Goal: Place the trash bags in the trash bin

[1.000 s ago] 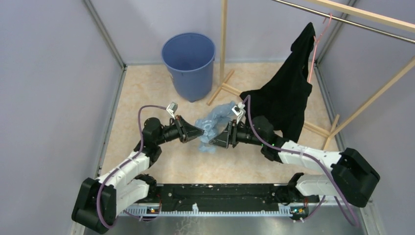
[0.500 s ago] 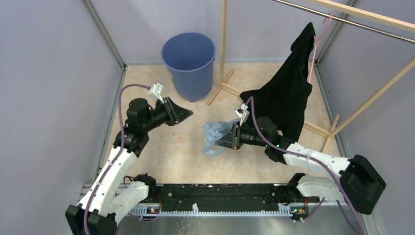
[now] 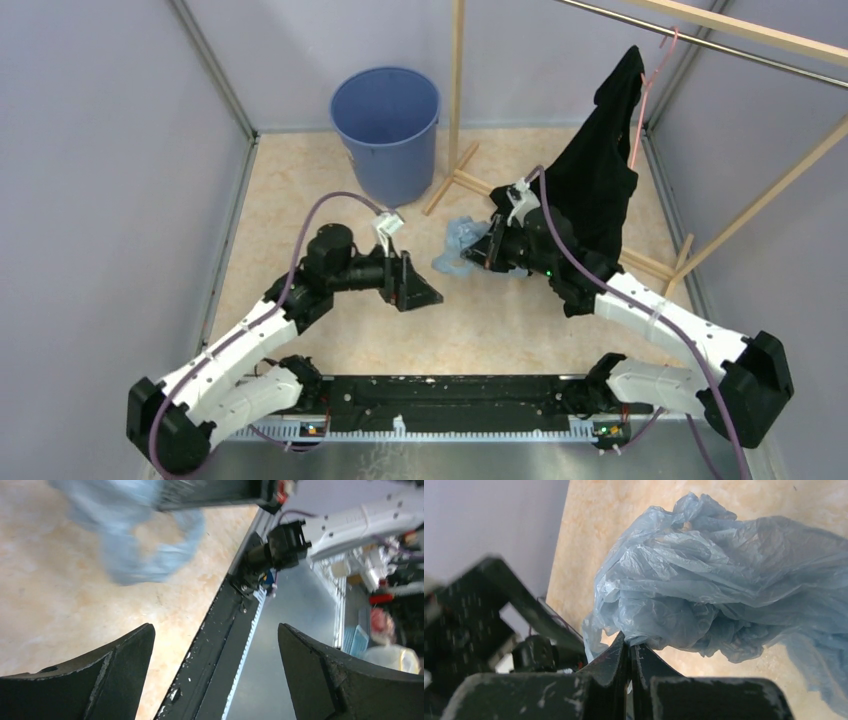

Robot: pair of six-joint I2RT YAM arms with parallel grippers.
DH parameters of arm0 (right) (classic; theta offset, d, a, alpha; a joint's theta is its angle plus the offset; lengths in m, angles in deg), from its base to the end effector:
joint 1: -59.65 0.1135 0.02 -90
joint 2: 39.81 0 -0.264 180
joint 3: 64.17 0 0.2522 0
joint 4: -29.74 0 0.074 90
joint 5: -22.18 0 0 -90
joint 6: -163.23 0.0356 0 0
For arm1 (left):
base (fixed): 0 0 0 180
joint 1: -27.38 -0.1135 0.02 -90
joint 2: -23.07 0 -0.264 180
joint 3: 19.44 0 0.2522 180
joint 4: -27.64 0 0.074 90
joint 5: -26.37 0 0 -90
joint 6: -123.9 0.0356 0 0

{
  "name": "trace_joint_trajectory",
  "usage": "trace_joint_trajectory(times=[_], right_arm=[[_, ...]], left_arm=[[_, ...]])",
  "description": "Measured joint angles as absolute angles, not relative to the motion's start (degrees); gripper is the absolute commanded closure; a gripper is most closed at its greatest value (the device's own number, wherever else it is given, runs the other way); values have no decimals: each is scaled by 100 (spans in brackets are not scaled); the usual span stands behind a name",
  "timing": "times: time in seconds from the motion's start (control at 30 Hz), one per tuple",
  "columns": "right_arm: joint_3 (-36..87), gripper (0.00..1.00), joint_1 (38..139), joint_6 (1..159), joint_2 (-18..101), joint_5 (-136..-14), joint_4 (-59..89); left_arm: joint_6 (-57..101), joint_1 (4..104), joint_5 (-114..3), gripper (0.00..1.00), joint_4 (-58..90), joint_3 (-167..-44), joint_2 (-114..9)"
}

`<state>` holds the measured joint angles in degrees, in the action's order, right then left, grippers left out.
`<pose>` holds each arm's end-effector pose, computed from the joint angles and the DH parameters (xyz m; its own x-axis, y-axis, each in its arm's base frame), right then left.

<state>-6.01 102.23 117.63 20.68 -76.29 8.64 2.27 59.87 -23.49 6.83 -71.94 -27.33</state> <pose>0.1748 0.1677 0.2896 -0.7471 0.2534 -0.6146 -0.3444 0.6433 0.6838 0.1560 -0.1266 0.2937 -0.7158 -0.0195 -0.6980 0.6463 0.3601 -0.6728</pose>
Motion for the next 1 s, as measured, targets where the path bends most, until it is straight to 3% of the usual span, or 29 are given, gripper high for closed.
trace_joint_trajectory(times=[0.13,0.33,0.47,0.6,0.73,0.9,0.97,1.0], right_arm=[[-113,100,10184,12150,2468,-7410,386],[230,100,10184,12451,2881,-7091,-484],[243,100,10184,12539,2916,-7168,-694],[339,100,10184,12561,2920,-7244,-782],[341,100,10184,12556,2913,-7365,-779],[341,100,10182,12532,2802,-7476,-790],[341,100,10180,12530,2741,-7509,-782],[341,100,10178,12528,2721,-7531,-771]], left_arm=[[734,7200,-3173,1,340,-7667,-3157],[2036,8734,-5890,1,-565,-8849,-4079],[2895,9222,-7086,1,-565,-8840,-4446],[3999,9716,-7617,2,316,-8025,-4271],[4751,9801,-7790,15,1293,-7205,-3957],[4760,9799,-8299,24,1634,-7564,-4429],[4622,9797,-8524,39,1568,-7916,-4781],[4556,9797,-8618,53,1507,-8082,-4936]])
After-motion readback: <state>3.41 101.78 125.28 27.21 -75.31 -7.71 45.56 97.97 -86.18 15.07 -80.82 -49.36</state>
